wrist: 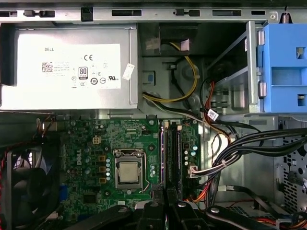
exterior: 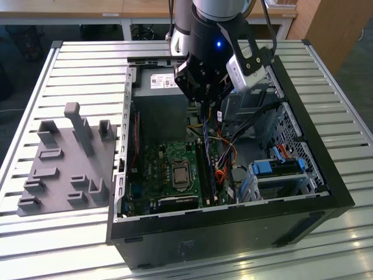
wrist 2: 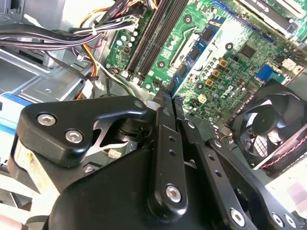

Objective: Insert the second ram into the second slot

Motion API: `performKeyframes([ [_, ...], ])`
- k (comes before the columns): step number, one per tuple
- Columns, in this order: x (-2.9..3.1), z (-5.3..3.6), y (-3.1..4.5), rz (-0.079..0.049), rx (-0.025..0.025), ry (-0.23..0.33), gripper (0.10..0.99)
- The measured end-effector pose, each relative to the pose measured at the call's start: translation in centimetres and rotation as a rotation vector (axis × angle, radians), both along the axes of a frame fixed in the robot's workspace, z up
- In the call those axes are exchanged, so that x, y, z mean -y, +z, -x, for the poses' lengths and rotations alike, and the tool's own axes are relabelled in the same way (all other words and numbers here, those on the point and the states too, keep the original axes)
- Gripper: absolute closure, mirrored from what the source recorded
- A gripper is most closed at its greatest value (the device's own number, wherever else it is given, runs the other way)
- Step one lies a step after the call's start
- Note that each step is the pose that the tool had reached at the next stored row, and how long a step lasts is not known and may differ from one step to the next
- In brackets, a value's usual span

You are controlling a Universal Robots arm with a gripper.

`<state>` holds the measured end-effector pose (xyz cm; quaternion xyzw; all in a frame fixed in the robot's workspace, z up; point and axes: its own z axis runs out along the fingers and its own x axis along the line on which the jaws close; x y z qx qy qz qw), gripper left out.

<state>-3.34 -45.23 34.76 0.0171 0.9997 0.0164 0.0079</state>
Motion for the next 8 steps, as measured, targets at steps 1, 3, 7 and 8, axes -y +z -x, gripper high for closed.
performKeyframes([
  [1, 0.04, 0.0, -0.01, 0.0, -0.0001, 0.0, 0.949],
  [3, 0.11, 0.01, -0.04, 0.0, 0.0, 0.0, 0.949],
  [7, 0.16, 0.0, -0.07, 0.0, 0.0, 0.0, 0.949],
  [8, 0.17, 0.0, -0.07, 0.0, -0.0001, 0.0, 0.949],
])
